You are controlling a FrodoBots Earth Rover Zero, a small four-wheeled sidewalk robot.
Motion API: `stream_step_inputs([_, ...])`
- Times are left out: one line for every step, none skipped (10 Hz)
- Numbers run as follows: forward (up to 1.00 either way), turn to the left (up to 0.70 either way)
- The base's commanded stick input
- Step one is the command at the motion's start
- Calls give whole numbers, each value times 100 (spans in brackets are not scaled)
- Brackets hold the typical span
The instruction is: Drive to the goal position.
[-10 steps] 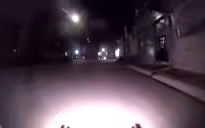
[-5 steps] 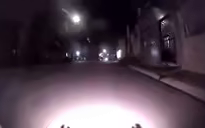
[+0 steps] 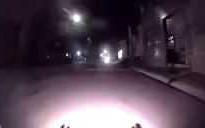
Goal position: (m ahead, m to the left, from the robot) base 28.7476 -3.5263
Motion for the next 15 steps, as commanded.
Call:
stream_step_inputs([85, 0])
stream_step_inputs([85, 0])
stream_step_inputs([85, 0])
stream_step_inputs([85, 0])
stream_step_inputs([85, 0])
stream_step_inputs([85, 0])
stream_step_inputs([85, 0])
stream_step_inputs([85, 0])
stream_step_inputs([85, 0])
stream_step_inputs([85, 0])
stream_step_inputs([85, 0])
stream_step_inputs([85, 0])
stream_step_inputs([85, 0])
stream_step_inputs([85, 0])
stream_step_inputs([85, 0])
